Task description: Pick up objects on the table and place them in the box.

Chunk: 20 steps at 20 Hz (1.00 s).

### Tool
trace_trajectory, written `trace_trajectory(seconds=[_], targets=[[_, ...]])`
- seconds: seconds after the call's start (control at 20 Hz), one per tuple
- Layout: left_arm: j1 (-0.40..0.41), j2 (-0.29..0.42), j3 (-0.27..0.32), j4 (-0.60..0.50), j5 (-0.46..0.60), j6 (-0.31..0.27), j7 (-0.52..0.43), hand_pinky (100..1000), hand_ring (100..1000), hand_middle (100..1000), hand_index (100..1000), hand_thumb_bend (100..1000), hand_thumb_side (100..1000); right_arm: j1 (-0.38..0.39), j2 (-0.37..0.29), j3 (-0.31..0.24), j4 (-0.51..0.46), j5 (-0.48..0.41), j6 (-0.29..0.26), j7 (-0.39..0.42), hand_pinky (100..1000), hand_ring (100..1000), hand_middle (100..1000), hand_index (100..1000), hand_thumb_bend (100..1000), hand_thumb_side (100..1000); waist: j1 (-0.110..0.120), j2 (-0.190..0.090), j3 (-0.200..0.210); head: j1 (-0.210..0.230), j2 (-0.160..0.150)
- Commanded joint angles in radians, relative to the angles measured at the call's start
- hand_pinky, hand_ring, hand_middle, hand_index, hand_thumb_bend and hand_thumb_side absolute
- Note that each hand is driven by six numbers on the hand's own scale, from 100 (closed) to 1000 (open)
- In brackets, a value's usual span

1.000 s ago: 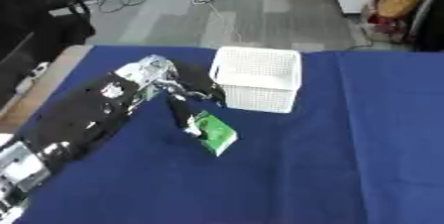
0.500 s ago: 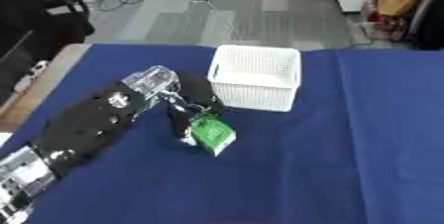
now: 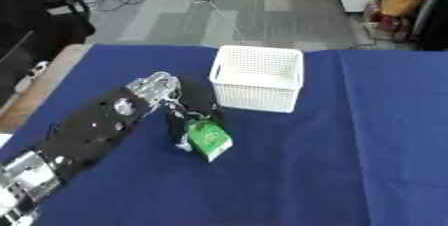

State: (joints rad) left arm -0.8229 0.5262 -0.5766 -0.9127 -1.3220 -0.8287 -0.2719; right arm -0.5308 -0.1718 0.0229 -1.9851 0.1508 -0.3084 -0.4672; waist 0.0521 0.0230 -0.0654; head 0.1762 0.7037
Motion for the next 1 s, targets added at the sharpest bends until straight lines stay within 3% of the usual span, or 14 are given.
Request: trace_trajectory(seconds=[0.05, 0.15, 0.25, 0.35, 0.45, 0.6, 0.8, 1.0], targets=[[0.0, 0.017, 0.019, 0.036, -0.075, -0.078, -0.002, 570, 650, 730, 819, 249, 696, -0.02, -0.003, -0.001, -0.015, -0.002, 0.0, -0.003, 246, 289, 321, 529, 100, 1000, -0.005, -0.007, 0.002, 0.008, 0.0], [0.003, 0.015, 0.028, 0.047, -0.113, -0.078, 0.083, 489, 569, 652, 742, 224, 692, -0.02, -0.003, -0.002, -0.015, -0.002, 0.0, -0.003, 246, 289, 321, 529, 100, 1000, -0.006, -0.008, 0.003, 0.008, 0.001], [0.005, 0.017, 0.041, 0.055, -0.146, -0.078, 0.182, 328, 446, 516, 587, 100, 811, -0.02, -0.004, -0.002, -0.015, -0.002, 0.0, -0.003, 246, 289, 321, 529, 100, 1000, -0.006, -0.008, 0.004, 0.006, 0.001], [0.006, 0.025, 0.066, 0.06, -0.173, -0.078, 0.286, 233, 360, 441, 508, 100, 833, -0.019, -0.005, -0.003, -0.015, -0.002, 0.0, -0.004, 245, 289, 321, 529, 100, 1000, -0.007, -0.008, 0.006, 0.004, 0.001], [0.005, 0.037, 0.091, 0.06, -0.193, -0.078, 0.375, 100, 226, 316, 428, 100, 943, -0.018, -0.007, -0.003, -0.015, -0.002, 0.001, -0.003, 245, 289, 321, 529, 100, 1000, -0.007, -0.009, 0.008, 0.003, 0.002], [-0.001, 0.06, 0.11, 0.034, -0.189, -0.078, 0.461, 100, 100, 195, 371, 130, 924, -0.016, -0.01, -0.004, -0.015, -0.002, 0.002, -0.003, 244, 289, 320, 529, 100, 1000, -0.006, -0.01, 0.01, 0.001, 0.002], [-0.019, 0.1, 0.117, -0.041, -0.118, -0.078, 0.478, 100, 100, 107, 336, 130, 923, -0.014, -0.013, -0.004, -0.015, -0.003, 0.003, -0.002, 245, 289, 321, 529, 100, 1000, -0.003, -0.013, 0.012, 0.001, 0.006], [-0.037, 0.14, 0.117, -0.114, -0.006, -0.078, 0.405, 100, 100, 100, 328, 132, 920, -0.011, -0.017, -0.004, -0.015, -0.002, 0.003, -0.001, 244, 289, 320, 529, 100, 1000, 0.0, -0.016, 0.015, 0.003, 0.008]])
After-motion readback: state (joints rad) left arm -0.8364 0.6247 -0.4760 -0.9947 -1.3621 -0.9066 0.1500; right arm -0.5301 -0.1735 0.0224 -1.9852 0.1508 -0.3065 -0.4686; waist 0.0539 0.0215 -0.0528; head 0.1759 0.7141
